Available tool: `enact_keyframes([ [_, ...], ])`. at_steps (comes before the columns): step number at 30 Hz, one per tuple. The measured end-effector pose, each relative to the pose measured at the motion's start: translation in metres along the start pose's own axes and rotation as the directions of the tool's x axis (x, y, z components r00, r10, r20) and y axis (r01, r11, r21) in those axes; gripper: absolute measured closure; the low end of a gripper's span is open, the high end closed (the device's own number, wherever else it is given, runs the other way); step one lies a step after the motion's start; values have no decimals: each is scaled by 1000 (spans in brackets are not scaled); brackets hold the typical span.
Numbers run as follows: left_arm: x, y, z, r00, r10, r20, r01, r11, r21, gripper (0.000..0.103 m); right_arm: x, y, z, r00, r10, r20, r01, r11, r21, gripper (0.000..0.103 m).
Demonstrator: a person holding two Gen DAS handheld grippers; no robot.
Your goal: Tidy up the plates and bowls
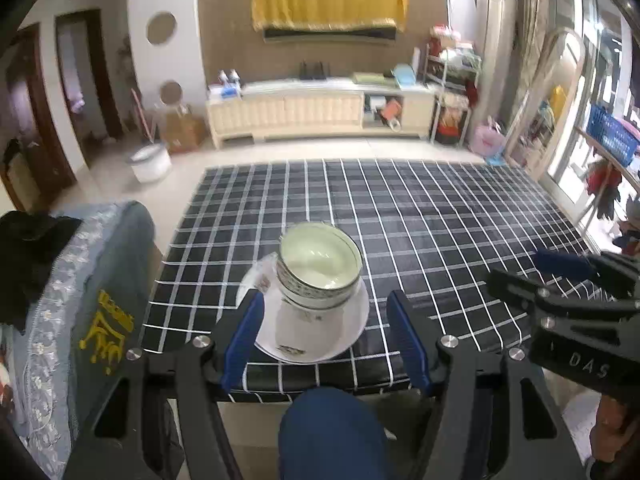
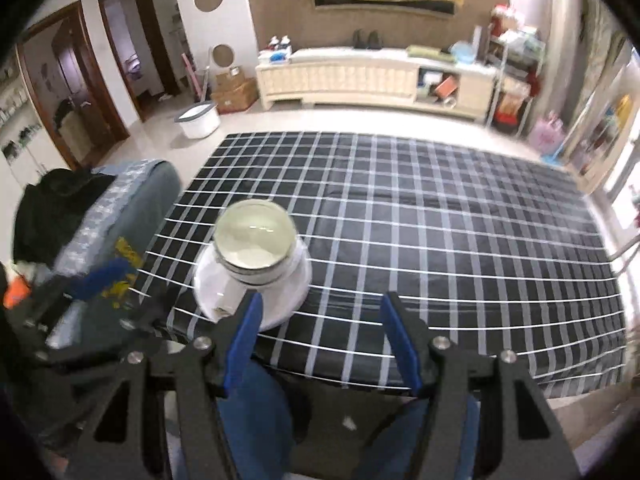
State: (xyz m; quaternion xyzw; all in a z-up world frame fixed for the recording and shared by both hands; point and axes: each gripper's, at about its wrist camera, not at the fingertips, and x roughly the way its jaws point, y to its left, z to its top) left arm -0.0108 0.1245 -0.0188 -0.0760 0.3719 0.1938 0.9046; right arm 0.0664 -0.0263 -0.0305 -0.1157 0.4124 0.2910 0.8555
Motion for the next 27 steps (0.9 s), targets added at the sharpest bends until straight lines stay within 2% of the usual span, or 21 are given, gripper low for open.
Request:
enact_keyframes([
  [3, -17, 1, -8, 999, 21, 48, -21, 1000, -3, 41, -15, 1, -11, 999, -17, 52, 18, 1000, -11, 37],
  [6, -28, 1, -14, 997, 26, 77, -26, 1000, -3, 40, -29, 8, -20, 991, -78, 108, 83, 996, -36, 33],
  [8, -34, 0, -19, 996, 29, 86, -29, 1000, -6, 32, -36, 9, -25, 984, -98, 146, 103, 994, -28, 30],
  [9, -39, -1, -22, 995, 29, 93, -28, 1000, -5, 25, -40, 9, -27, 982, -97, 162, 102, 995, -23, 28],
  [10, -42, -2, -25, 994, 33, 102, -33, 999, -5, 22, -43, 8, -29, 980, -91, 175, 95, 995, -16, 27],
  [12, -45, -2, -29, 993, 26, 111, -25, 1000, -8, 21, -47, 8, -34, 978, -76, 195, 79, 997, -4, 17],
  [14, -48, -2, -33, 993, 13, 115, -11, 1000, -16, 17, -51, 9, -39, 974, -63, 218, 65, 998, -2, 15],
  [16, -52, -3, -38, 991, -3, 132, 4, 1000, -6, 11, -53, 7, -43, 972, -40, 233, 37, 999, 19, 9],
  [18, -54, -5, -42, 990, -5, 141, 5, 1000, 2, 10, -58, 5, -49, 967, -40, 251, 34, 999, 30, 1],
  [23, -56, -8, -48, 989, -13, 145, 12, 1000, 7, 7, -63, 5, -57, 957, -80, 277, 79, 997, 16, 0],
  [24, -57, -8, -50, 989, -23, 148, 22, 1000, 3, 2, -63, 5, -58, 957, -90, 277, 89, 996, 17, 0],
  [27, -58, -6, -51, 988, -20, 156, 22, 1000, -12, 0, -63, 1, -64, 961, -96, 260, 96, 995, 15, 0],
])
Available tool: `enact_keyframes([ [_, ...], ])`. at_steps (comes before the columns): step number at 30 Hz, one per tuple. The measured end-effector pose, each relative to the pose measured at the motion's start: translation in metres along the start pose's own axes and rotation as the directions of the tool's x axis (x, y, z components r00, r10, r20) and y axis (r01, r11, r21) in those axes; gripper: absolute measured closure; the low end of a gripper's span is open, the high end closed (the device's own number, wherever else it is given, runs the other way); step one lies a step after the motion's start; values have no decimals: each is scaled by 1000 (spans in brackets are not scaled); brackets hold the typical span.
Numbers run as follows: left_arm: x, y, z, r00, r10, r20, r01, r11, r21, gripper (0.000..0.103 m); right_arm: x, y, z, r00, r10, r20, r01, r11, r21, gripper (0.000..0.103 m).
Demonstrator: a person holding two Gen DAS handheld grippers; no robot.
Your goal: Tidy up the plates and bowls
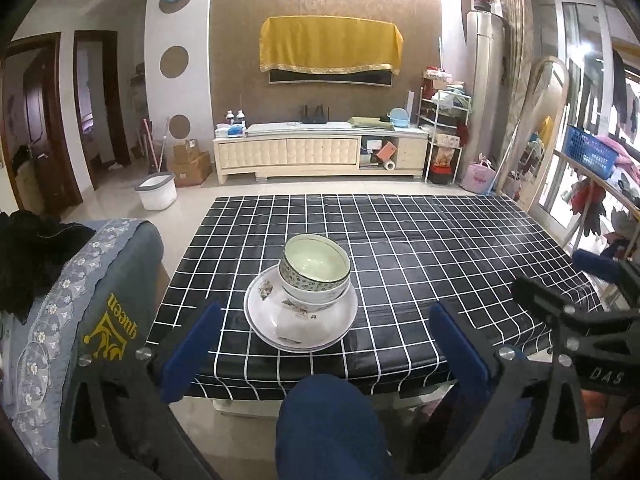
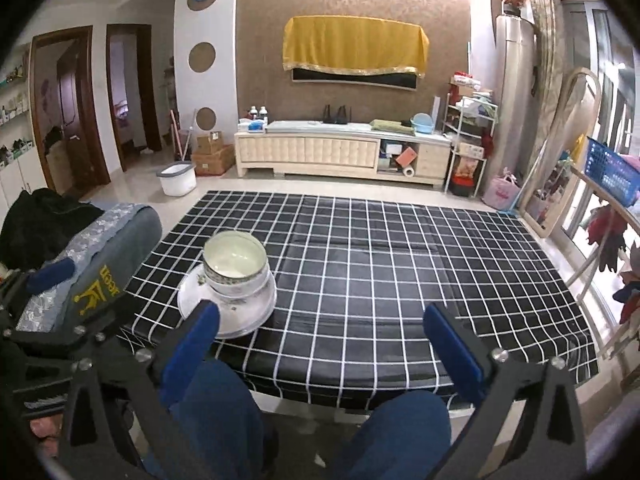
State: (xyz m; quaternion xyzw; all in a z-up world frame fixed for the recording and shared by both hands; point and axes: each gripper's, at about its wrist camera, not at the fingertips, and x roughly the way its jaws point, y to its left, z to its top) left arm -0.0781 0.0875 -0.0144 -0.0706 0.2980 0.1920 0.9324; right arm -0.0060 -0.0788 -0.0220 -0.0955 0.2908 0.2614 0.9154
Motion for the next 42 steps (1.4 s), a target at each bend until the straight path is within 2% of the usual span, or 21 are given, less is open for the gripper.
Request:
enact_keyframes([
  [29, 5, -5, -7, 1000, 29, -10, -29, 999, 23, 0, -10, 1, -5, 1000, 5, 8, -5, 1000, 1, 0],
  [42, 3, -5, -6, 1000, 20, -9, -19, 1000, 24, 0, -6, 0, -5, 1000, 3, -4, -3, 1000, -3, 0],
])
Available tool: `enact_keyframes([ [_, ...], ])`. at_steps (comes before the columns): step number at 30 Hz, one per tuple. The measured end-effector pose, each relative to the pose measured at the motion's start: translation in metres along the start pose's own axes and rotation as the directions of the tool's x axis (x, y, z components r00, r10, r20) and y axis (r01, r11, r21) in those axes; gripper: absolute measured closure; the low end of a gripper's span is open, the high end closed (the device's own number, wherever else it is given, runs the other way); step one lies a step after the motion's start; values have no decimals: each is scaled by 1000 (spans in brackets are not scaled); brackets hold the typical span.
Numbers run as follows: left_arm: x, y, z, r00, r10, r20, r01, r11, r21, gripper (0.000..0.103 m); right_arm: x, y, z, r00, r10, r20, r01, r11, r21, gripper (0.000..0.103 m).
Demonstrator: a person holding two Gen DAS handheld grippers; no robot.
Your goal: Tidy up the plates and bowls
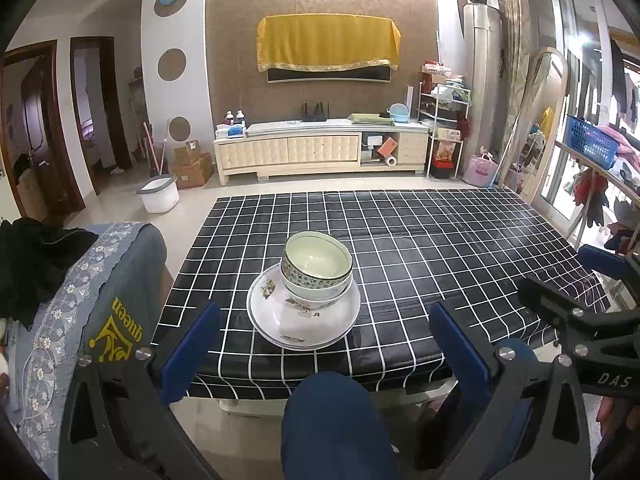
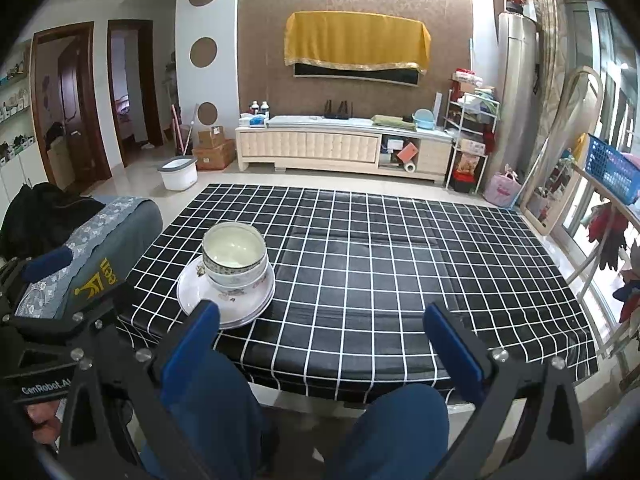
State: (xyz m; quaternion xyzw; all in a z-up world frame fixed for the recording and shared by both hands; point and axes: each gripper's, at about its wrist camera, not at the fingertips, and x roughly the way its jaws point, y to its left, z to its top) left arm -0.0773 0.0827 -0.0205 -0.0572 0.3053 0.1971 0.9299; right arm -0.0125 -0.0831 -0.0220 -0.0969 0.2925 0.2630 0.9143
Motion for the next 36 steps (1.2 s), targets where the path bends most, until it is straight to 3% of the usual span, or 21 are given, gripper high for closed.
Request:
enact_keyframes([
  [36, -5, 5, 2, 1000, -29, -10, 29, 999, -23, 0, -2, 3, -2, 1000, -25, 11, 25, 999, -22, 0],
])
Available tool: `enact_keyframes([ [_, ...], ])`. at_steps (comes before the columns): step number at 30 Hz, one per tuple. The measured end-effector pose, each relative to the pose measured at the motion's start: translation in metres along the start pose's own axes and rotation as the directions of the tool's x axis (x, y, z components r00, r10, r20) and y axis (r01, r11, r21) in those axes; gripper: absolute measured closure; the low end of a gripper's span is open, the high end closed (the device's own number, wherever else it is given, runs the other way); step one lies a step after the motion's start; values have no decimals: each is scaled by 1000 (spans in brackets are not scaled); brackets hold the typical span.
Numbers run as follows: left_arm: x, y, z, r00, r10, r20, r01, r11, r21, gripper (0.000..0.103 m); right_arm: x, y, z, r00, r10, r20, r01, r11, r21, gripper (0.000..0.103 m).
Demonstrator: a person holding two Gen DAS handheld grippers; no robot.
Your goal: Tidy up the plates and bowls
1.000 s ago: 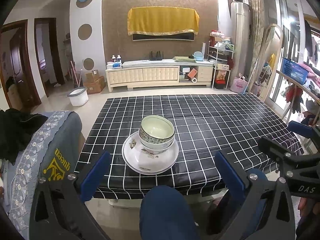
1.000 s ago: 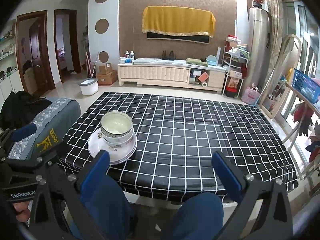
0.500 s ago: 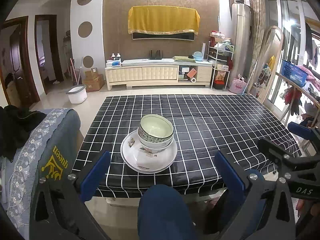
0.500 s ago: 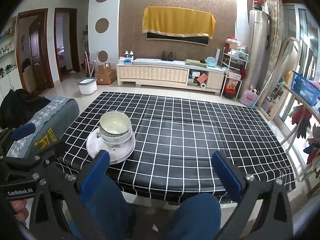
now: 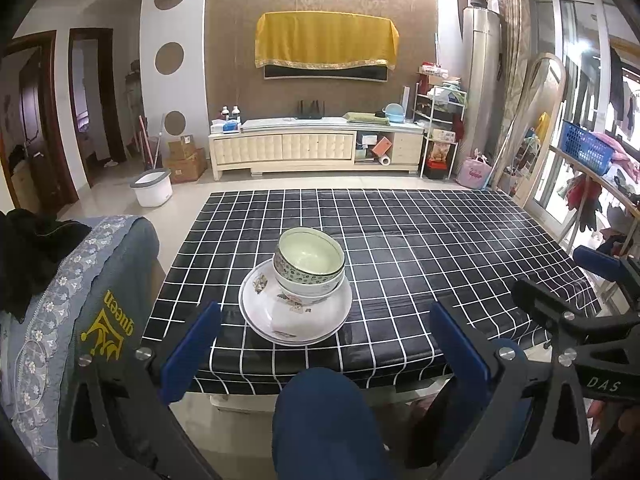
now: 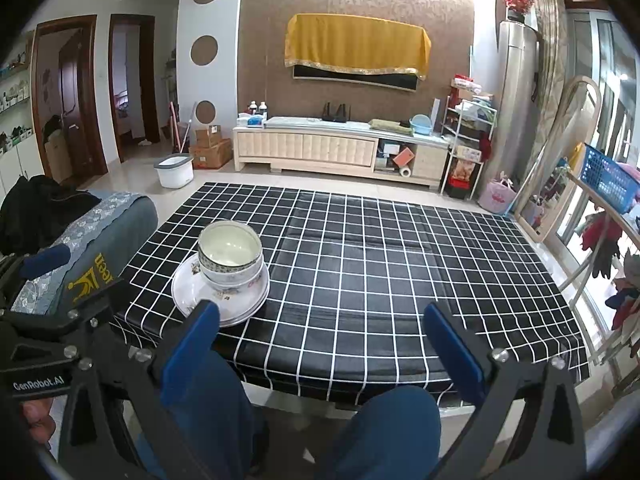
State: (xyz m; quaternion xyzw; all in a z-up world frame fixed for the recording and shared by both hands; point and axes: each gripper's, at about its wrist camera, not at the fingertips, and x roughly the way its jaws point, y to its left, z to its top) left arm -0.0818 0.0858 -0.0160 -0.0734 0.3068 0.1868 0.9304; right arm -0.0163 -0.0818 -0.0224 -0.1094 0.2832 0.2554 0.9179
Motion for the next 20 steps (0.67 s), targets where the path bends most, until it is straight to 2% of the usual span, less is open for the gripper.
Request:
enact_keyframes([
  [20, 1, -5, -1, 1000, -12, -6, 12, 1000, 13, 0, -1, -2, -3, 1000, -6, -6, 6, 1000, 8, 0],
])
